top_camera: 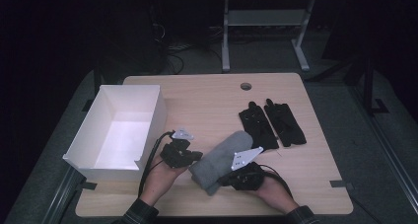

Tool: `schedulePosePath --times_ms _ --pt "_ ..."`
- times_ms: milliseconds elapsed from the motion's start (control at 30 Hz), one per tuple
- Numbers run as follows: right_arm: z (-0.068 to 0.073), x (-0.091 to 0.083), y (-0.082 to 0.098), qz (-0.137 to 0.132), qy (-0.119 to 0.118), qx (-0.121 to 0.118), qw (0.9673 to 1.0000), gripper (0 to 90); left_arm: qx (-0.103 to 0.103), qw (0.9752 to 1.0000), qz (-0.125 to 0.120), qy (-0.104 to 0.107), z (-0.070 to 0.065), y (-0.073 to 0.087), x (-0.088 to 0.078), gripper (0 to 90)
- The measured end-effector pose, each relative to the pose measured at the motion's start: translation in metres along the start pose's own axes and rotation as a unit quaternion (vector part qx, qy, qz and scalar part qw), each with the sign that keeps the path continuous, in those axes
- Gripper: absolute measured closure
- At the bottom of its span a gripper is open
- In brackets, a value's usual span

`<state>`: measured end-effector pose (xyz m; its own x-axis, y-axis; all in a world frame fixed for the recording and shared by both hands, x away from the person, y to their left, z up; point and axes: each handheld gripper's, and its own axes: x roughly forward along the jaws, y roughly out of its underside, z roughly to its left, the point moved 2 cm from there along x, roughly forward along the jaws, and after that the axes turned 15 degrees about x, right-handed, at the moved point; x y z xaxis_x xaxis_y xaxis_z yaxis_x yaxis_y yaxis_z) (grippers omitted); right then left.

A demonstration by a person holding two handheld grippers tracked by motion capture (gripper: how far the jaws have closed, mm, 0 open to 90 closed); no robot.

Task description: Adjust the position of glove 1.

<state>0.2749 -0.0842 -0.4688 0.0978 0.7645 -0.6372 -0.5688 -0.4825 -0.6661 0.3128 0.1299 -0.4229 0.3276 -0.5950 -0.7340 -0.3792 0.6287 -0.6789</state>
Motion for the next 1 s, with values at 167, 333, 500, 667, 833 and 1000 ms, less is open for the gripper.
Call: schedulePosePath --times_ms 167,333,500,667,833,1000 --pt "0.001 0.003 -0.003 -0.008 0.003 -0.011 0.9999 90.0 -0.003 0.9999 -0.006 0.012 0.001 0.000 0.000 89.5" --pt "0.002 -0.008 -0.005 -0.030 -0.003 -0.005 0.9995 90.0 -0.009 0.9991 -0.017 0.037 -0.004 -0.002 0.001 89.5" --pt "0.001 -0.015 -0.003 -0.034 -0.003 -0.002 0.9994 90.0 -0.005 0.9985 -0.018 0.051 -0.011 -0.005 0.005 89.5" --pt "0.001 -0.016 -0.001 -0.030 -0.001 0.000 0.9995 90.0 0.005 0.9998 -0.003 0.018 0.000 0.001 0.003 88.7" --pt "0.000 -0.014 0.001 -0.022 0.000 0.001 0.9998 90.0 -0.006 0.9999 0.015 0.003 0.006 0.011 0.006 89.3" --pt "0.000 -0.011 0.002 -0.016 0.004 0.001 0.9999 90.0 -0.003 0.9987 0.043 0.025 0.002 0.015 0.016 89.4"
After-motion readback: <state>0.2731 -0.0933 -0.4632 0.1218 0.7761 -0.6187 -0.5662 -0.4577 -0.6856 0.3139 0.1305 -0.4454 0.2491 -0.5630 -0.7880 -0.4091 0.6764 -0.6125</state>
